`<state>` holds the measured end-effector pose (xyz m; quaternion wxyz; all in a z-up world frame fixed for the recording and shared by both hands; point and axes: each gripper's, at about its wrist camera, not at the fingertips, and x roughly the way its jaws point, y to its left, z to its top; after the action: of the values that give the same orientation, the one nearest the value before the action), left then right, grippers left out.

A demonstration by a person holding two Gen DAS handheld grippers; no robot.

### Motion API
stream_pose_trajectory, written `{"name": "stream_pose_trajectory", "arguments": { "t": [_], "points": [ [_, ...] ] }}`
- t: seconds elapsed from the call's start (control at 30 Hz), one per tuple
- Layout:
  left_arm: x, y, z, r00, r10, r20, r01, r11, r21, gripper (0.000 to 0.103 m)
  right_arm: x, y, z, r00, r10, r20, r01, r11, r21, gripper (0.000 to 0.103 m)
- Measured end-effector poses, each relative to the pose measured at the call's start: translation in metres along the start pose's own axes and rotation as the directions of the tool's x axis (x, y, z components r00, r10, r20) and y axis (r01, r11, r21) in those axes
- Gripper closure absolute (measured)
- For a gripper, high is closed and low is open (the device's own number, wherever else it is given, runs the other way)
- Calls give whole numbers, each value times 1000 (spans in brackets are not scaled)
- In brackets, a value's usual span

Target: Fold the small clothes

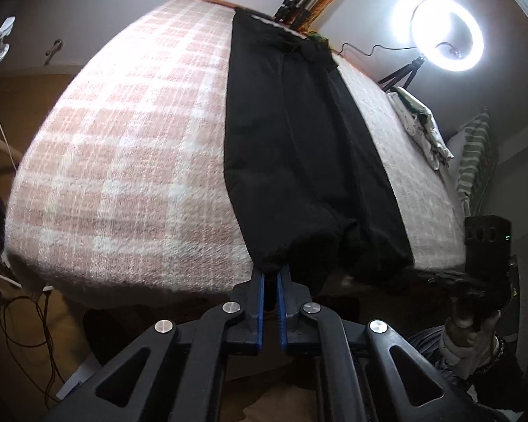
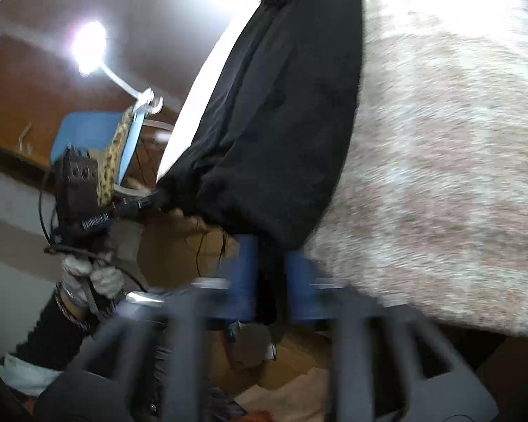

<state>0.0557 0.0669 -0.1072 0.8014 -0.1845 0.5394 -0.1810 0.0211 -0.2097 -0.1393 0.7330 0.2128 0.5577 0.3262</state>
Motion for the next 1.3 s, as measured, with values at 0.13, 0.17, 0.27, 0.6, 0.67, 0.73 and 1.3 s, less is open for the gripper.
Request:
{"name": "stream_pose_trajectory", "arguments": {
  "t": [0.13,0.17,0.27,0.6,0.67,0.73,1.3],
  "points": [
    [-24,1,6,994,-110,22,111,992,-58,101,-20,5,7,995,92,25,-93,995,43,97],
    [-30,-1,6,993,-117,30,118,992,-52,101,-29,6,9,992,118,43,-120,992,48,97],
    [-22,0,1,999,-47,-11,47,999,-6,101,-47,6,13,990,120,77,-123,991,42,97],
    [-2,11,-5,998,-18,-67,14,999,-49,101,-18,-21,6,998,58,-6,-57,991,122,97],
    [-5,8,4,998,-38,-45,36,997,-62,101,-28,-22,12,995,93,26,-95,987,126,97],
    [-8,5,14,999,-47,-23,45,997,-59,101,-35,-22,20,992,113,53,-119,984,130,97],
    [46,7,157,995,28,91,-25,999,-30,101,-33,-46,145,990,-31,135,14,992,122,97]
  ]
}}
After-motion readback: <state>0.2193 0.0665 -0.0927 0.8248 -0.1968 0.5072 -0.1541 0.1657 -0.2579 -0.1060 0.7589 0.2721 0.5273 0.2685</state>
